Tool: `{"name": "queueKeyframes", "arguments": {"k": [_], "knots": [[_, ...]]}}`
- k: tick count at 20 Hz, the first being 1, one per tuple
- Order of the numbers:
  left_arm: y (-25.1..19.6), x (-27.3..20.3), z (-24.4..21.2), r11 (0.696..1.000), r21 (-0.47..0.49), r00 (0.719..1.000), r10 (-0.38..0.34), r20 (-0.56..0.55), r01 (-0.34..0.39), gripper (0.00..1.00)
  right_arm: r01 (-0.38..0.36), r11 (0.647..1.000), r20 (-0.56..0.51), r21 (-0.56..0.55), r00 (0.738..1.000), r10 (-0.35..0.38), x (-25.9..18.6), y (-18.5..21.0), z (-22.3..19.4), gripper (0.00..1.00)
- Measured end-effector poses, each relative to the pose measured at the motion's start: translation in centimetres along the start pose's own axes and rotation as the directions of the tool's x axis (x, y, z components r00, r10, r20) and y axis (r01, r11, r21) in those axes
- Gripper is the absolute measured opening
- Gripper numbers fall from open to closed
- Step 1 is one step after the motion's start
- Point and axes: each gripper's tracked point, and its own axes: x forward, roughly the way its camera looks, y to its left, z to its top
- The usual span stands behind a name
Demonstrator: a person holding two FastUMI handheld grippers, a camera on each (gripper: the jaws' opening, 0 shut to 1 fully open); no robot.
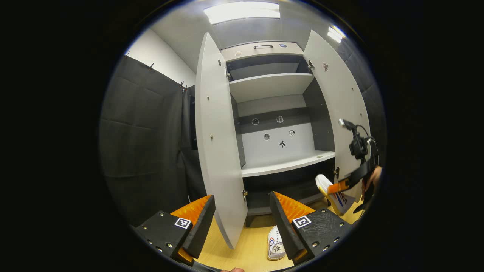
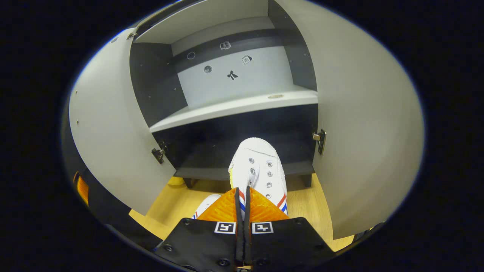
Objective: Grab one shoe with the right hand and put it into the shoe cabinet, grab the other shoe with the left hand and put it into the shoe cabinet; then close the right door with the right hand and the left door with the left hand.
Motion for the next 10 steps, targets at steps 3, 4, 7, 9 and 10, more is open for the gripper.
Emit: {"name": "queueKeyframes", "arguments": {"k": [3,4,7,9,10], "knots": [[-0.1,0.0,0.1,1.0,-0.003,1.0,-0.01,-0.001,0.01,0.78,-0.028,0.999,0.07,-0.02,0.997,0.03,-0.3,1.0,3.5,0.01],[-0.1,0.0,0.0,1.0,-0.006,1.0,-0.012,-0.002,0.012,0.78,-0.037,0.999,0.091,-0.026,0.995,0.039,-0.3,1.3,4.8,0.01],[-0.2,0.1,0.3,1.0,-0.009,1.0,-0.016,-0.004,0.016,0.78,-0.06,0.998,0.144,-0.02,0.988,0.062,0.1,2.1,8.6,0.0],[0.0,0.1,0.5,1.0,-0.006,1.0,-0.017,-0.002,0.017,0.78,-0.068,0.997,0.181,-0.024,0.981,0.071,0.5,2.3,11.2,0.01],[-0.1,0.0,0.4,1.0,-0.006,1.0,-0.017,-0.003,0.017,0.78,-0.069,0.997,0.202,-0.029,0.977,0.073,0.8,2.4,12.7,0.01]]}}
